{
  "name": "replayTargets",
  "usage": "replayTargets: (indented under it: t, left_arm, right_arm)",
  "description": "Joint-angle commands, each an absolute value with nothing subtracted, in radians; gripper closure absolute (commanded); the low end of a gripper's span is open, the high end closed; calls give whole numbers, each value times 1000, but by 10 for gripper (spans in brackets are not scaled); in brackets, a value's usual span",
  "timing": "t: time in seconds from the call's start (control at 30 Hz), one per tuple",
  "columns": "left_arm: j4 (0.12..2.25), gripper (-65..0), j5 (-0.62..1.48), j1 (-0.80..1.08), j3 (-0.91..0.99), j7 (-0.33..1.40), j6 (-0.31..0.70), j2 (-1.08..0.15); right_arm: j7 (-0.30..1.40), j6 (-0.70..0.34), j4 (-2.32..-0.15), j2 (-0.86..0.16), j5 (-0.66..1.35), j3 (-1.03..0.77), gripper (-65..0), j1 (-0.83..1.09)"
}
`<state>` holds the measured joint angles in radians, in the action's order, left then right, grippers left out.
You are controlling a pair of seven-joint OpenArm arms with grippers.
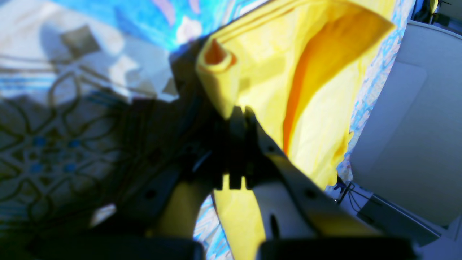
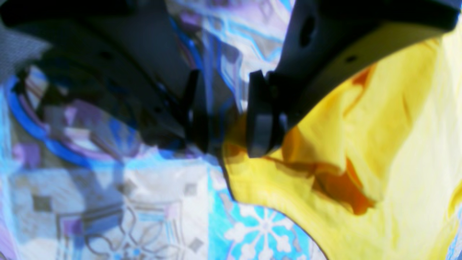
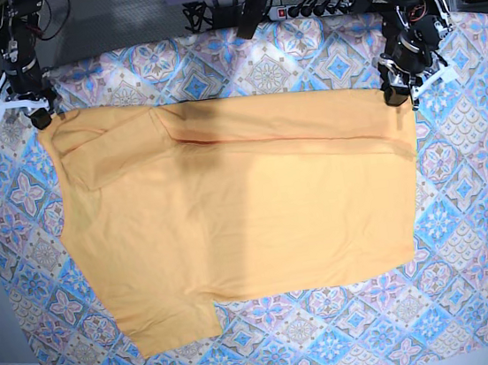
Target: Fold the T-shirt properly
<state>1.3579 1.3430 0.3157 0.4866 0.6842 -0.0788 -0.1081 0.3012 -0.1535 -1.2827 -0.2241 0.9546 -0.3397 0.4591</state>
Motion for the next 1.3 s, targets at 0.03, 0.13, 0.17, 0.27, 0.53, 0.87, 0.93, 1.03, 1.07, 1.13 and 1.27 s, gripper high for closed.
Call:
replayTargets:
  t: [0.03,0.13,0.17,0.27,0.53,0.87,0.93,1.03,1.07,1.13,1.27]
  left_arm:
    - [1377,0,1353,312,489,687,-65,-116]
    - [1377,0,1353,312,489,685,-65,-116]
    - [1377,0,1353,312,489,685,-65,-116]
    - [1377,0,1353,312,489,685,-65,-116]
    - [1377,0,1353,320,489,685,-65,-114]
    - [1389,0,1360,392,489,687,-10,-116]
    - [1420,0,1360,414,489,687,-10,-114]
    - [1468,0,1360,447,489,687,-10,-114]
    - [1480,0,1360,456,490,687,-10,-114]
    - [1492,0,1360,475,490,687,-10,-114]
    - [1492,0,1362,510,493,687,-10,-119]
  right_arm:
    - [332,-153,-1291,-231,954,-338,-186,461]
    - [334,-153,-1291,-231,954,-338,-186,453]
    - [334,-153,-1291,-231,954,-337,-185,449]
    - [334,-153,-1290,-231,954,-311,-183,449]
    - [334,-153,-1287,-231,954,-277,0,427]
    - [326,-153,-1359,-232,955,-289,0,507]
    - [326,-153,-1379,-232,955,-297,0,527]
    - [329,-153,-1397,-232,955,-329,0,552]
    - [329,-153,-1397,-232,955,-338,0,559]
    - [332,-154,-1397,-232,955,-360,0,568]
    - [332,-219,-1394,-232,955,-400,0,599]
